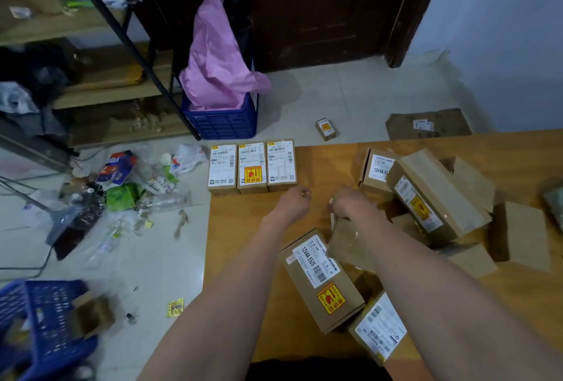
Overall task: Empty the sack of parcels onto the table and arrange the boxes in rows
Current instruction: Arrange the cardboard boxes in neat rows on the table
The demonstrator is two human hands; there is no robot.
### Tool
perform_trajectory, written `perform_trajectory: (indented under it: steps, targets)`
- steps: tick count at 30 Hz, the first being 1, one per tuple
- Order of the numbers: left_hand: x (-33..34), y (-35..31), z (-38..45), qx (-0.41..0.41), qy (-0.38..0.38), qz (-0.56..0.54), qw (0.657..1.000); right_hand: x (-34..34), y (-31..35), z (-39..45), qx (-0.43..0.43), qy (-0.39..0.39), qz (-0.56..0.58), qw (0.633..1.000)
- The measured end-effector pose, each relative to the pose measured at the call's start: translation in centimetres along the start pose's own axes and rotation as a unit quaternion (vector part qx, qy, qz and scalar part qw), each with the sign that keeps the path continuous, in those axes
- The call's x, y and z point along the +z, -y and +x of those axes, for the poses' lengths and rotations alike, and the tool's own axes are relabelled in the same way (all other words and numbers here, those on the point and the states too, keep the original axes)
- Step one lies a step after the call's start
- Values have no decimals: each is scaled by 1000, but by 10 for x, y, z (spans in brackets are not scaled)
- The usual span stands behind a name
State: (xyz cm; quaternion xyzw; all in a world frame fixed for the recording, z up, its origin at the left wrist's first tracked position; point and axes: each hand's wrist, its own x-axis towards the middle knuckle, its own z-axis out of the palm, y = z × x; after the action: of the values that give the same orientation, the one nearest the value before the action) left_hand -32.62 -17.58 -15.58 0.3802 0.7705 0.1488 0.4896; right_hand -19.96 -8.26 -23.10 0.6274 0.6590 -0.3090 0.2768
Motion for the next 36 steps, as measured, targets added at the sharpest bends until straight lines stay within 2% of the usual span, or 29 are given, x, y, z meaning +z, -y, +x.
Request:
perform_trajectory:
  steps: [4,7,13,20,23,26,31,36]
  targets:
    - [-6,3,7,-13,6,-7,1000,0,-4,8,-3,4,15,1000]
    - [-11,1,11,-27,12,-24,999,-27,0,-34,-15,-14,67,998]
    - [-24,-1,12,-23,18,-16,999,-69,-3,-59,-34,14,178,983]
    - [-29,-3,-1,-39,47,-130,990,-88,-6,-78,-76,19,298,951]
    - [-34,0,-9,-35,66,-138,988,-92,-7,-89,-90,35,339,936]
    - [-37,5,-17,-44,83,-169,981,-93,-7,-100,-112,38,392,912]
    - [-41,12,-30,-79,100,-233,964,-90,-6,-116,-142,71,501,850]
    - [-44,17,-42,-84,123,-336,930,-79,-9,-120,-144,101,565,806]
